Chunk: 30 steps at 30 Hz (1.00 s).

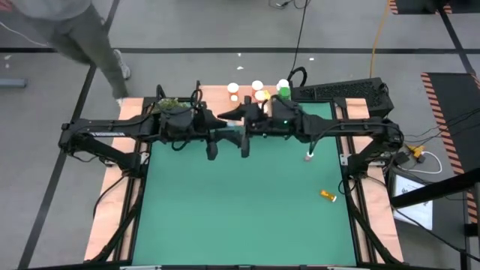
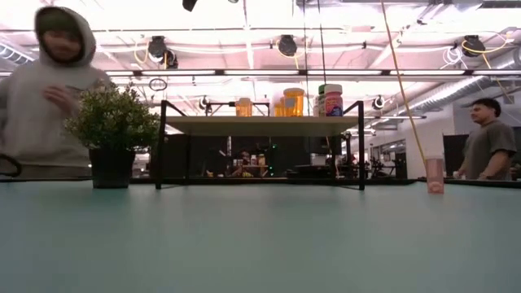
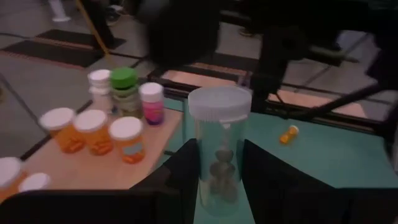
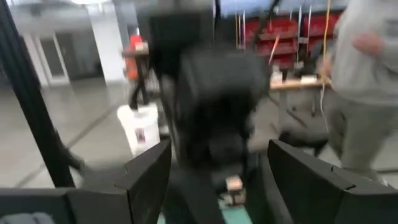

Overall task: Pick and place medicine bottles onto shelf by color
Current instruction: Put the small blue medicine bottle on the shelf

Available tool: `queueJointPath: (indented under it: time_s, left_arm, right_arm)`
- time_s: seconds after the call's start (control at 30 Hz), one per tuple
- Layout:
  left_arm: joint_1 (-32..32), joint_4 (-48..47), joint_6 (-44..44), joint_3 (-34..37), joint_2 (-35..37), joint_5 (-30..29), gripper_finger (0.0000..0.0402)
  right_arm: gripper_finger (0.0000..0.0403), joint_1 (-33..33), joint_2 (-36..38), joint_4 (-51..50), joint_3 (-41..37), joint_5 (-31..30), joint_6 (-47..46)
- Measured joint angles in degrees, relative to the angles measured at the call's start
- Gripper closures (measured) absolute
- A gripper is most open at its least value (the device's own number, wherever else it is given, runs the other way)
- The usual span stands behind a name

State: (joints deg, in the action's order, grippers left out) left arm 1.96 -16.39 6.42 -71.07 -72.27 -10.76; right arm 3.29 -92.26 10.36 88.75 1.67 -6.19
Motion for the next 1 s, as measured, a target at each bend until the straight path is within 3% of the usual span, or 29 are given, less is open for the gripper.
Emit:
queueJointPath:
  time_s: [0.23, 0.4, 0.57, 0.63, 0.8, 1.0]
  left_arm:
    - [0.62, 0.07, 0.18, 0.0, -0.02, -2.07, 0.0293]
    - [2.01, 0.07, 1.95, 0.0, -0.04, -3.28, 0.0293]
    - [3.67, 0.07, 3.41, 0.0, -0.04, -3.41, 0.0293]
    - [4.24, 0.09, 3.92, 0.0, -0.04, -3.41, 0.0293]
    - [5.22, 0.07, 4.33, 0.0, -0.04, -3.43, 0.0293]
    - [6.69, 0.09, 4.14, 0.0, -0.04, -3.43, 0.0293]
  right_arm:
    - [0.014, 0.46, 0.17, -0.61, -0.09, -1.06, 6.58]
    - [0.014, 1.32, 0.5, 1.65, -0.09, -6.97, 7.55]
    - [0.014, 4.47, 0.41, 0.6, -0.08, -7.59, 6.92]
    - [0.014, 6.68, 0.41, -0.19, -0.09, -4.88, 4.58]
    - [0.014, 12.4, 0.41, 0.01, -0.09, 12.04, 1.84]
    - [0.014, 13.68, -0.42, 0.04, -0.11, 19.62, 2.57]
